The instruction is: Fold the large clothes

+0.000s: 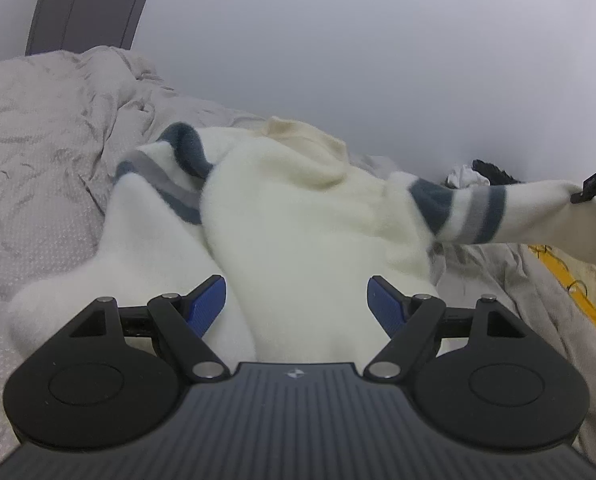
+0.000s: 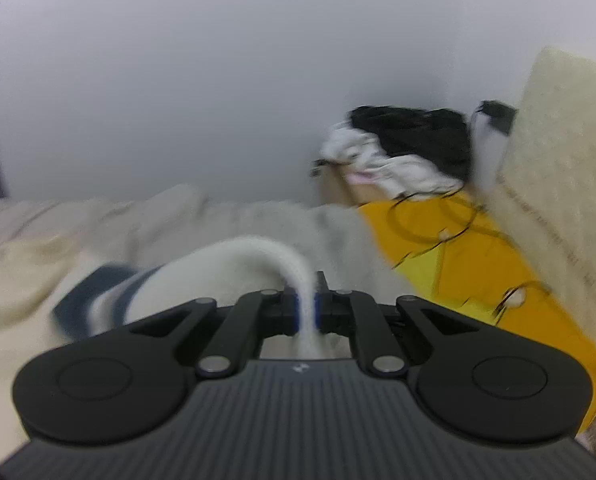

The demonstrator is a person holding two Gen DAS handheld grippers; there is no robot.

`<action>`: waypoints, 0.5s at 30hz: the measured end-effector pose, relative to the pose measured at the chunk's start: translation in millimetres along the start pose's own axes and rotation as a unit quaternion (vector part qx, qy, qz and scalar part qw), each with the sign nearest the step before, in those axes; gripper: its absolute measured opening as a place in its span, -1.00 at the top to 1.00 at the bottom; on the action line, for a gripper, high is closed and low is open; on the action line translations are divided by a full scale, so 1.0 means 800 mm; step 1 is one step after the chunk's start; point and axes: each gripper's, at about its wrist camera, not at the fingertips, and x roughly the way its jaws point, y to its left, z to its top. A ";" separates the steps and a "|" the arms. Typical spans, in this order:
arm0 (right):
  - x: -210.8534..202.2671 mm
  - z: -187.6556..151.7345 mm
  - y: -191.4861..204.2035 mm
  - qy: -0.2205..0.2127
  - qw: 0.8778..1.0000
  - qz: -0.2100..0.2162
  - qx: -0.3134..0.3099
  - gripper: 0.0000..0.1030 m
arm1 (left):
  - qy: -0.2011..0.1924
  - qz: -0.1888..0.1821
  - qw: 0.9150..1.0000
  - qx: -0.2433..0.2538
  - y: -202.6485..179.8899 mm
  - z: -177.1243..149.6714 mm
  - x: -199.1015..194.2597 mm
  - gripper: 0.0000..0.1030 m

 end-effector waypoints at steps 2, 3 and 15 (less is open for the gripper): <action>0.032 0.021 -0.021 0.003 1.000 -0.024 0.009 0.83 | -0.003 0.000 1.000 -0.004 0.005 0.002 0.003 -0.58; 0.049 0.030 -0.033 0.005 0.999 -0.036 0.019 0.83 | -0.004 0.000 1.000 -0.003 0.007 0.003 0.004 -0.58; 0.281 -0.009 -0.129 0.067 0.986 -0.128 0.082 0.83 | 0.004 0.014 1.000 0.009 0.016 0.017 0.053 -0.58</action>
